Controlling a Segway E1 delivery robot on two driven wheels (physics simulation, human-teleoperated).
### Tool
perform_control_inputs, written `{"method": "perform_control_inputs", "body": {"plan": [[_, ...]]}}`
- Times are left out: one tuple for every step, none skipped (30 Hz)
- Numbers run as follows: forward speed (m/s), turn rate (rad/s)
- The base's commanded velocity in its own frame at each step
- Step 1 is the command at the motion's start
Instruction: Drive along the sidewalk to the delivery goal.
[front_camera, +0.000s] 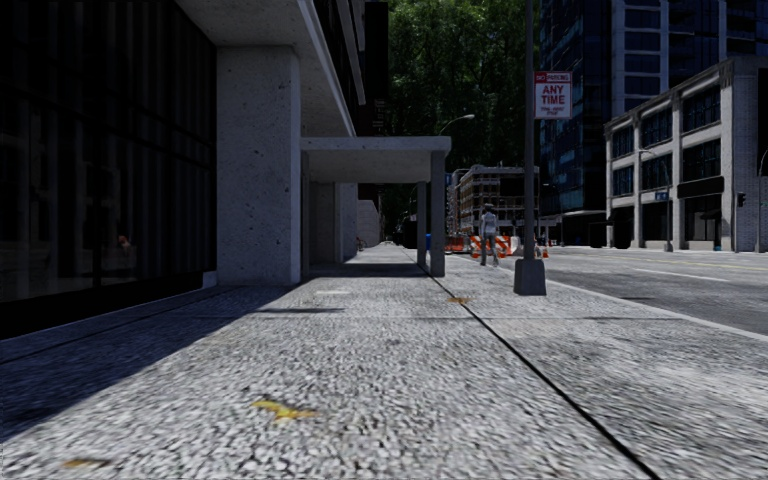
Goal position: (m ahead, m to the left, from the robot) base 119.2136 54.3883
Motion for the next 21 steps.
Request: {"method": "perform_control_inputs", "body": {"plan": [[2.00, 0.00], [2.00, 0.00], [2.00, 0.00], [2.00, 0.00], [2.00, 0.00], [2.00, 0.00], [2.00, 0.00], [2.00, 0.00], [2.00, 0.00], [2.00, 0.00], [2.00, 0.00], [2.00, 0.00], [2.00, 0.00], [2.00, 0.00], [2.00, 0.00], [2.00, 0.00], [2.00, 0.00], [2.00, 0.00], [2.00, 0.00], [2.00, 0.00], [2.00, 0.00]]}}
